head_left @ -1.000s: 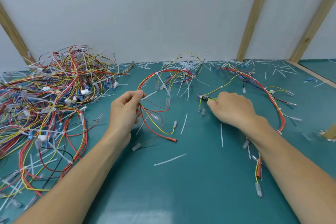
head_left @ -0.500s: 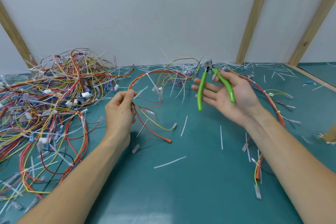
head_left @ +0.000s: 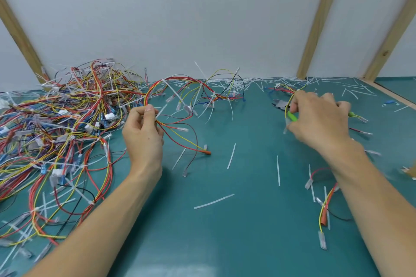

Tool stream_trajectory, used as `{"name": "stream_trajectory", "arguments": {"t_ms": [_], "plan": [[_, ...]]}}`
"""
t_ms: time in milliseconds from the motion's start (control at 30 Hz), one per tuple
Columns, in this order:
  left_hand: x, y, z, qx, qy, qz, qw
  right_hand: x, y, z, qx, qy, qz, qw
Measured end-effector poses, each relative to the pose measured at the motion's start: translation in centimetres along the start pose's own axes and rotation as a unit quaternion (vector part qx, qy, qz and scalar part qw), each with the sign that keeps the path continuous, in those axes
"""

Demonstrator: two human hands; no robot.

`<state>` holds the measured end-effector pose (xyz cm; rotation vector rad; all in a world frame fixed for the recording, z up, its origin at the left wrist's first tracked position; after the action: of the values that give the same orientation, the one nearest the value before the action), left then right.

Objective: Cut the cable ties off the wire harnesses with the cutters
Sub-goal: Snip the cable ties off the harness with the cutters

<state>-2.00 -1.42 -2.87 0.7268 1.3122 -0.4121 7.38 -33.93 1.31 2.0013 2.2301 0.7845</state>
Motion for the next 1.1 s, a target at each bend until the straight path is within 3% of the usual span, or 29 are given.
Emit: {"name": "stream_trajectory", "arguments": {"t_ms": [67,133,200,267,367,467,500,567,600,667,733,767,867,900,1000,1033,1100], "plan": [[0.0,0.0,-0.2,-0.006,-0.003,0.0,1.0,-0.9,0.5,-0.1,-0.022,0.019,0.025,0.999],[-0.2,0.0,-0.4,-0.016,-0.007,0.01,1.0,-1.3,0.8,-0.6,-0.092,0.089,0.042,0.991],[-0.4,0.1,-0.5,-0.018,-0.007,0.018,1.0,-0.8,0.7,-1.2,-0.183,0.197,0.009,0.963],[-0.4,0.0,-0.2,0.0,-0.008,0.018,1.0,1.0,0.0,-1.3,-0.207,0.315,-0.066,0.924],[-0.5,-0.4,0.8,0.067,0.002,0.012,0.998,4.6,-1.7,0.0,-0.124,0.454,-0.104,0.876],[-0.6,-1.1,1.8,0.141,0.046,0.022,0.989,7.1,-2.9,2.2,0.049,0.513,-0.061,0.855],[-0.6,-1.3,2.0,0.156,0.055,0.027,0.986,7.7,-3.3,3.0,0.146,0.566,-0.024,0.811],[-0.5,-1.5,2.3,0.173,0.054,0.026,0.983,9.0,-4.9,4.1,0.344,0.668,0.076,0.655],[-0.4,-1.6,2.4,0.178,0.047,0.02,0.983,9.4,-5.5,4.1,0.4,0.7,0.107,0.581],[-0.2,-1.5,2.4,0.176,0.039,0.002,0.984,9.5,-5.8,3.4,0.424,0.755,0.127,0.484],[-0.1,-1.4,2.1,0.163,0.039,-0.011,0.986,9.3,-5.2,2.8,0.397,0.795,0.124,0.44],[0.0,-1.3,2.0,0.162,0.036,-0.017,0.986,9.1,-5.0,2.5,0.38,0.802,0.116,0.446],[-0.1,-1.7,2.4,0.206,0.019,-0.038,0.978,9.0,-4.8,2.5,0.333,0.787,0.068,0.515],[-0.2,-2.0,2.6,0.235,0.019,-0.041,0.971,9.1,-5.0,2.6,0.319,0.771,0.05,0.549],[-0.2,-3.0,3.4,0.313,0.047,-0.031,0.948,9.8,-5.6,2.9,0.241,0.669,-0.029,0.702],[-0.2,-3.3,3.6,0.327,0.053,-0.027,0.943,10.2,-5.9,3.0,0.217,0.643,-0.048,0.733],[-0.4,-3.6,3.9,0.34,0.054,-0.015,0.939,10.5,-6.4,3.3,0.185,0.632,-0.052,0.751]]}}
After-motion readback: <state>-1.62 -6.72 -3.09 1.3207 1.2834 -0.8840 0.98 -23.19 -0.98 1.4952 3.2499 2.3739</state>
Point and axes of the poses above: each hand's wrist, its own y-axis towards the middle knuckle, its own z-axis out of the palm, x = y × z, the point moved 5 cm from there along y, towards the middle knuckle, and after that the axes turned 10 degrees about y, right-handed, at the moved point
